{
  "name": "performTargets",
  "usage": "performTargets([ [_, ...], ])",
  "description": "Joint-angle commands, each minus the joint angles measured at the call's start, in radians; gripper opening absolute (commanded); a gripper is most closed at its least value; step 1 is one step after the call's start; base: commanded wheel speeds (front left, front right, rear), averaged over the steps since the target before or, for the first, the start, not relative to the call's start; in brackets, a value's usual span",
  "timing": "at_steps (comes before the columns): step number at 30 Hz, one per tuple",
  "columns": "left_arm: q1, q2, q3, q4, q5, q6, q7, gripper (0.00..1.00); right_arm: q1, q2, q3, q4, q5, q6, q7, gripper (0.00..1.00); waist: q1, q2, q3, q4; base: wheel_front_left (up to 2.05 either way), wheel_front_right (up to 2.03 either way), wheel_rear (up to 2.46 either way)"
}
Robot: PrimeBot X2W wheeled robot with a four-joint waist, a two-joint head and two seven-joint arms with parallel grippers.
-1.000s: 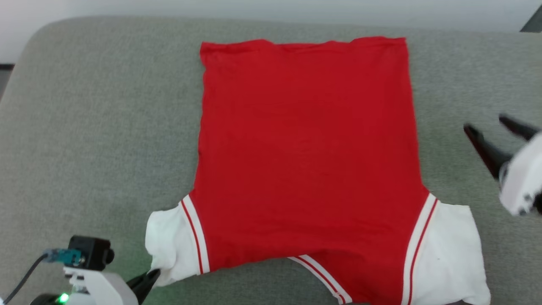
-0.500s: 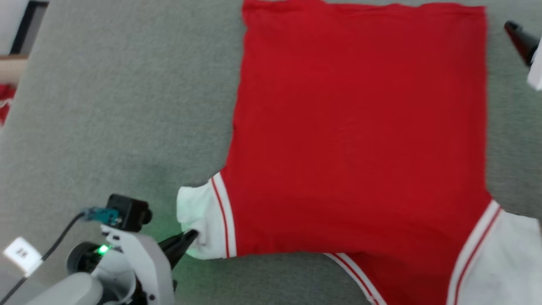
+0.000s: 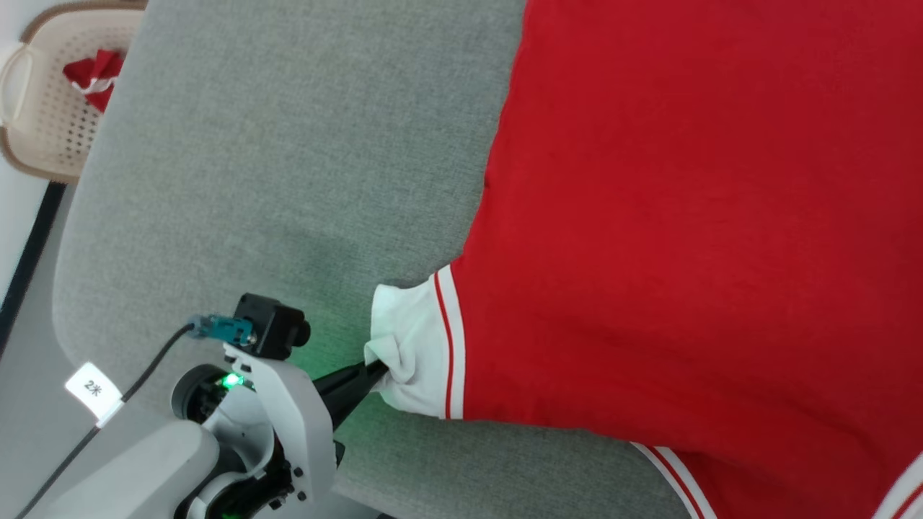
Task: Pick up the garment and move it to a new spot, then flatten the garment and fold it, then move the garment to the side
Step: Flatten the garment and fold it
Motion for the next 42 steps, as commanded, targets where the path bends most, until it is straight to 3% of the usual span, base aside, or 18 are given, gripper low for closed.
performTargets([
  [1, 0.004, -0.005, -0.011, 0.028, 0.003, -0.001, 0.004, 0.00, 0.056, 0.022, -0.007, 0.082, -0.021, -0.002, 0.058, 1.00, 0.0000, 0.0000, 0.029, 0.029, 0.00, 0.00, 0.00],
  [2, 0.001, -0.007, -0.011, 0.035, 0.002, -0.001, 0.005, 0.00, 0.058, 0.029, -0.009, 0.107, -0.038, -0.002, 0.080, 0.42, 0.0000, 0.0000, 0.028, 0.029, 0.00, 0.00, 0.00],
  [3, 0.000, -0.008, -0.011, 0.043, 0.001, -0.005, 0.005, 0.00, 0.060, 0.033, 0.000, 0.127, -0.055, -0.002, 0.105, 0.00, 0.0000, 0.0000, 0.027, 0.027, 0.00, 0.00, 0.00],
  [11, 0.012, 0.013, 0.007, 0.074, -0.010, 0.006, -0.006, 0.00, 0.047, 0.037, -0.011, 0.146, -0.128, -0.002, 0.112, 0.00, 0.0000, 0.0000, -0.003, -0.022, 0.00, 0.00, 0.00],
  [17, 0.048, 0.063, 0.032, 0.050, -0.026, 0.034, -0.025, 0.00, 0.093, 0.079, 0.108, 0.083, -0.093, -0.001, 0.157, 0.00, 0.0000, 0.0000, -0.062, -0.110, 0.00, 0.00, 0.00],
  [22, 0.087, 0.109, 0.047, 0.017, -0.045, 0.058, -0.029, 0.00, 0.197, 0.075, 0.258, -0.072, 0.041, -0.001, 0.155, 0.00, 0.0000, 0.0000, -0.119, -0.187, 0.00, 0.00, 0.00],
  [28, 0.140, 0.161, 0.064, -0.032, -0.069, 0.095, -0.041, 0.00, 0.406, -0.010, 0.361, -0.363, 0.227, -0.002, 0.165, 0.00, 0.0000, 0.0000, -0.185, -0.260, 0.00, 0.00, 0.00],
  [34, 0.208, 0.206, 0.080, -0.087, -0.096, 0.137, -0.067, 0.00, 0.688, -0.055, 0.311, -0.640, 0.315, -0.002, 0.199, 0.00, 0.0000, 0.0000, -0.236, -0.316, 0.00, 0.00, 0.00],
  [42, 0.258, 0.232, 0.082, -0.132, -0.113, 0.166, -0.082, 0.00, 1.087, 0.015, 0.133, -0.898, 0.291, -0.002, 0.238, 0.00, 0.0000, 0.0000, -0.273, -0.347, 0.00, 0.00, 0.00],
])
